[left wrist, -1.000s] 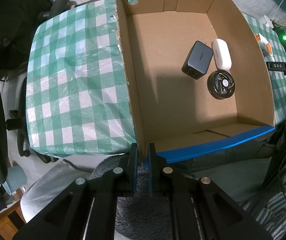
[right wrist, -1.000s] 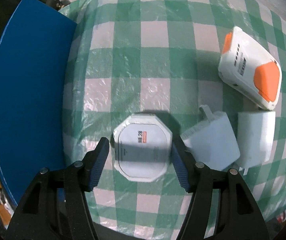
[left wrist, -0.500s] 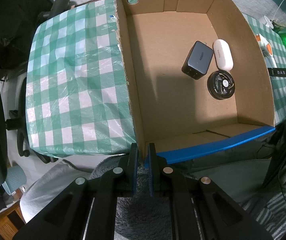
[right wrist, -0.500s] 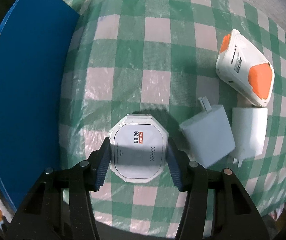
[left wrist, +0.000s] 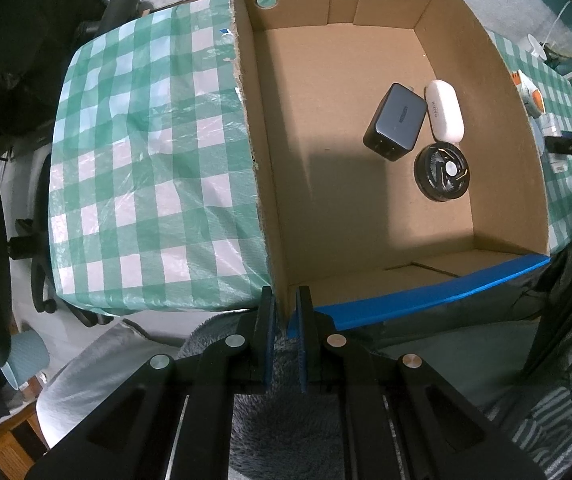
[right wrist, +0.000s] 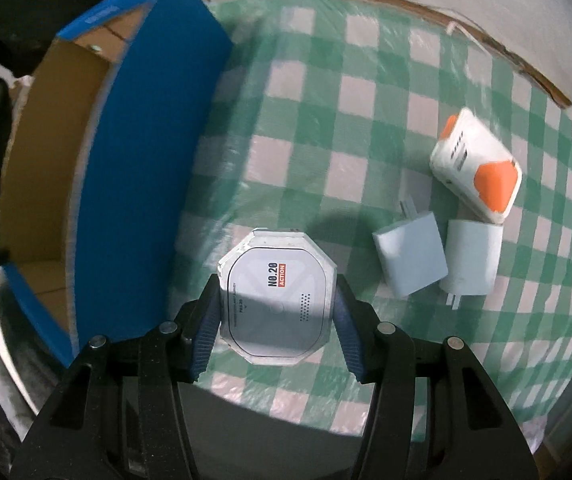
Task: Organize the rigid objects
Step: 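Carry the octagonal device with the right tool into the box and release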
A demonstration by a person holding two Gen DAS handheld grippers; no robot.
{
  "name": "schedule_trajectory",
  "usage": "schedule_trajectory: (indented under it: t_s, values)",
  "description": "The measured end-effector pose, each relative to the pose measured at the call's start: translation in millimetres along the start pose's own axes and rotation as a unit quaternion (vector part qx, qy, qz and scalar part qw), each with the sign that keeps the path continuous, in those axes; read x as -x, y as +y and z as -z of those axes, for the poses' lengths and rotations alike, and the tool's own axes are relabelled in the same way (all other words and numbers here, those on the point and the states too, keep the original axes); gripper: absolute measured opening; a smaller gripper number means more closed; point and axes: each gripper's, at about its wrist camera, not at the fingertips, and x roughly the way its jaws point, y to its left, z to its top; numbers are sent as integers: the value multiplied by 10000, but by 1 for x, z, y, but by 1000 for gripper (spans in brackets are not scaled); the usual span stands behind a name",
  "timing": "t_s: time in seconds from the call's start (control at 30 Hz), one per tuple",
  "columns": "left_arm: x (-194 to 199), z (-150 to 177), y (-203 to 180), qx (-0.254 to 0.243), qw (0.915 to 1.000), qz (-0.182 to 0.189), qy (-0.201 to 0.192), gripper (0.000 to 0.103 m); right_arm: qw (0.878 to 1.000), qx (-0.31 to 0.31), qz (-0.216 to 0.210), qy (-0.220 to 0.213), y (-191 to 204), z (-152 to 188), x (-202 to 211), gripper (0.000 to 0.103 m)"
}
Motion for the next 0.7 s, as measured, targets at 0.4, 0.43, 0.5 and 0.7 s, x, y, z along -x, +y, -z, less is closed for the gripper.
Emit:
schedule_trajectory:
  t_s: [0.4,0.43,0.5,0.7]
  values:
    - [-1,0,1,-31,10000,-32,-7,8,9942,937,-383,-351,73,-3,69,54]
    - [-1,0,2,-27,10000,-25,-5,8,9933,1032,-365,-358,82,-4,71,54]
    - [-1,0,0,-41,10000,-45,-1,8,9921,1146,-351,-365,94,-8,72,53]
    - [-1,0,0,-49,10000,-53,-1,8,9890,1401,-351,-332,125,-13,70,54]
